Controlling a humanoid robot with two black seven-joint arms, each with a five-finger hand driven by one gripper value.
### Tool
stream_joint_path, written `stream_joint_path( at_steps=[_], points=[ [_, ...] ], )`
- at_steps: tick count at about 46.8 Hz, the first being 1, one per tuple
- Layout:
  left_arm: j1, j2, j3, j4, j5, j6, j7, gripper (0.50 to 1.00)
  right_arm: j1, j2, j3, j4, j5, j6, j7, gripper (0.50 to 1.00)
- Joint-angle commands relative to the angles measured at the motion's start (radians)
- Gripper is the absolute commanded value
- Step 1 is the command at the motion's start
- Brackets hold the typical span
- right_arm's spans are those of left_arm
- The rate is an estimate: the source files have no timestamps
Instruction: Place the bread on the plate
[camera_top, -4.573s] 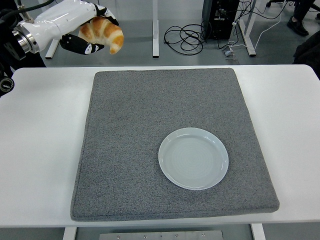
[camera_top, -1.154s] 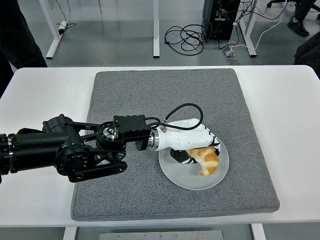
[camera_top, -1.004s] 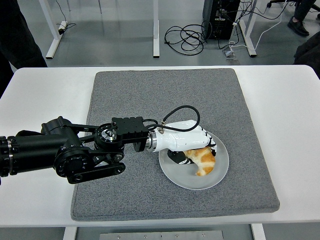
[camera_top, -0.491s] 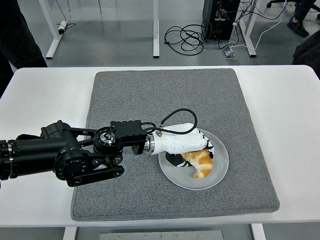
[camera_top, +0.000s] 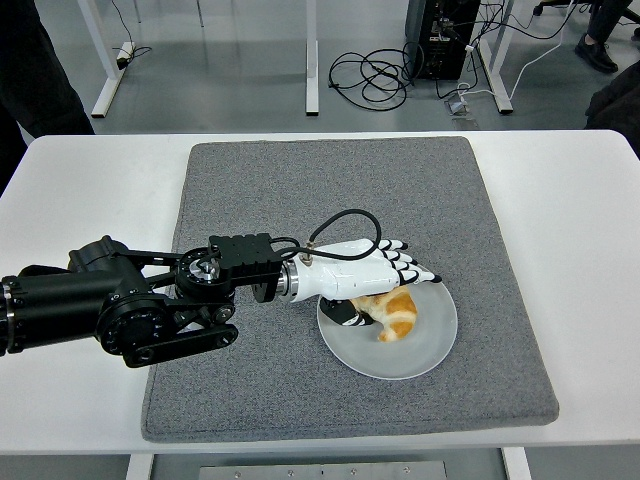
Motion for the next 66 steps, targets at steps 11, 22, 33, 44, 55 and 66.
stream_joint_path(
  at_steps=[11, 22, 33, 44, 55, 66],
  points=[
    [-0.011, 0.028, -0.001, -0.018, 0.003, 0.000, -0.001, 0.977, 0.000, 0.000, 0.000, 0.000, 0.000, 0.000, 0.000, 1.000],
    [-0.044, 0.065, -0.002, -0.086, -0.005, -0.008, -0.001, 0.977, 0.000, 0.000, 0.000, 0.000, 0.000, 0.000, -0.001, 1.000],
    [-0.115, 0.129, -0.007, -0.157, -0.085, -0.048, -0.001, 0.977, 0.000, 0.000, 0.000, 0.000, 0.000, 0.002, 0.000, 1.000],
    [-0.239, 0.143, -0.016, -0.159, -0.151, -0.052, -0.008, 0.977, 0.000, 0.000, 0.000, 0.000, 0.000, 0.000, 0.000, 1.000],
    [-0.353, 0.163, -0.047, -0.156, -0.232, -0.052, -0.016, 0.977, 0.000, 0.000, 0.000, -0.001, 0.000, 0.000, 0.000, 1.000],
    [-0.371, 0.170, -0.054, -0.153, -0.235, -0.051, -0.020, 0.977, 0.000, 0.000, 0.000, 0.000, 0.000, 0.000, 0.000, 1.000]
  ],
)
